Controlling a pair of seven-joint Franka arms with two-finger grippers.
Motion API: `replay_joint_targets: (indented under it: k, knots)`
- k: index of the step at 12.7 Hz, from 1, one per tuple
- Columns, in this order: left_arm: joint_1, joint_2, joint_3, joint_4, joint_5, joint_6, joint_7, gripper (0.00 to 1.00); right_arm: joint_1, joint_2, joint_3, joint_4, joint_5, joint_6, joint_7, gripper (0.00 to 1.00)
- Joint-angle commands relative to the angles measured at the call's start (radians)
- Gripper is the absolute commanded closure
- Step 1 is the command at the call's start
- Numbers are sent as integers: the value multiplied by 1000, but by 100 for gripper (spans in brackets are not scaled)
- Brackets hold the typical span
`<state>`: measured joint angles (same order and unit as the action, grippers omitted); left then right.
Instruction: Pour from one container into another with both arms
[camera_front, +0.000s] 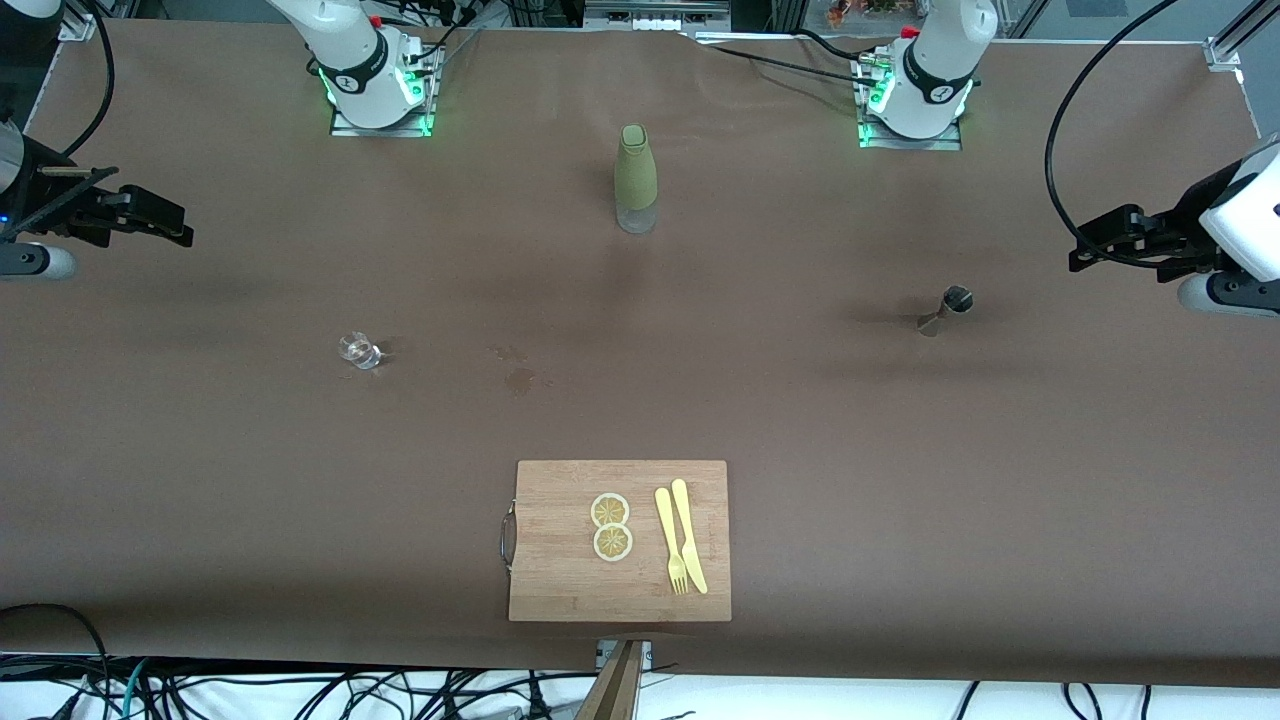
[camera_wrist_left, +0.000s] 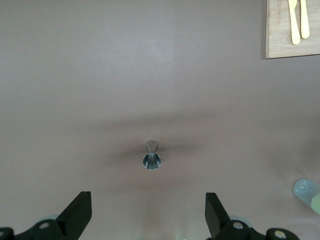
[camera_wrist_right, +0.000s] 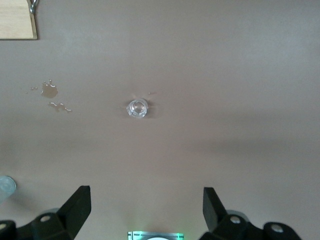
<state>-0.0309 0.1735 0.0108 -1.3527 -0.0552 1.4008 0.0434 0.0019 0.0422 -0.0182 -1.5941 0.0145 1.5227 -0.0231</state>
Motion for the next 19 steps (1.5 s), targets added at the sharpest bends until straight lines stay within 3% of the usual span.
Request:
replay_joint_targets:
  k: [1,11,15,19]
  knots:
    - [2,-6,-5,0,14,6,-14,0,-3,-4,3,0,-16,19,3,1]
    - [2,-6,-2,0,14,-2,-10,0,-3,-4,0,-1,-13,25,3,1]
    - [6,-5,66,-9,12,-5,6,0,-3,-4,0,-1,-11,24,2,1]
    - [17,4,145,-13,-11,-6,306,0,-3,-4,0,-1,-11,24,2,1]
